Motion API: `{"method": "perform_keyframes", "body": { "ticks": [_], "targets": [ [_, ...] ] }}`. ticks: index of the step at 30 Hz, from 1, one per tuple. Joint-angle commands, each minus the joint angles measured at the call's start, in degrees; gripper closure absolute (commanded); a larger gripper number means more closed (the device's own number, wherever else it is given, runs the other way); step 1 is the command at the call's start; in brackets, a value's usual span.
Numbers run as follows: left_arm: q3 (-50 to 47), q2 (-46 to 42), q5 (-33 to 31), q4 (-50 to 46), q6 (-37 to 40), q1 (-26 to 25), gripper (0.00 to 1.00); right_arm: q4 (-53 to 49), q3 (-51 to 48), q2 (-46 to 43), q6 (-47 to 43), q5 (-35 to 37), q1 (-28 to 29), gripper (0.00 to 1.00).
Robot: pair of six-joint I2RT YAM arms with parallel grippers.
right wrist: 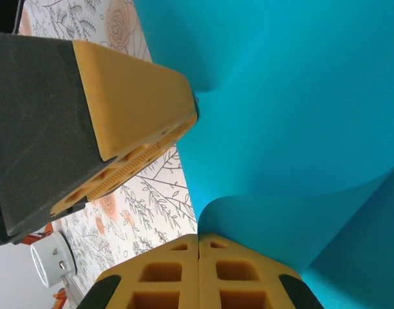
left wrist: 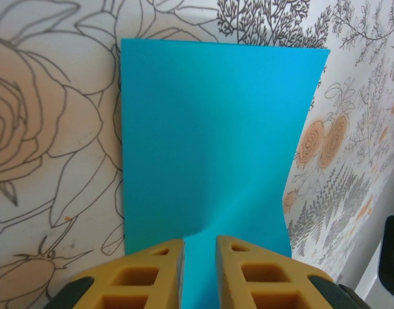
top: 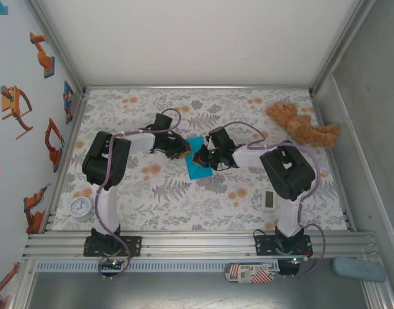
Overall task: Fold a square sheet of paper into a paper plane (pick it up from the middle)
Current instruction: Fold the triangle a second time at the center of the table.
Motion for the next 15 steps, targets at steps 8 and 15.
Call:
{"method": "perform_keyframes", "body": {
  "ticks": [8, 15],
  "targets": [
    [-0.31, 2.3, -1.86, -4.18, 0.79, -0.29, 0.78, 1.41, 2.12, 2.32, 0.94, 0.79, 0.48, 1.0],
    [-0.27, 2.36, -1.86, -4.17, 0.7, -0.31, 0.78, 2.23, 2.16, 2.74, 1.07, 0.58, 0.48, 1.0]
  ]
}}
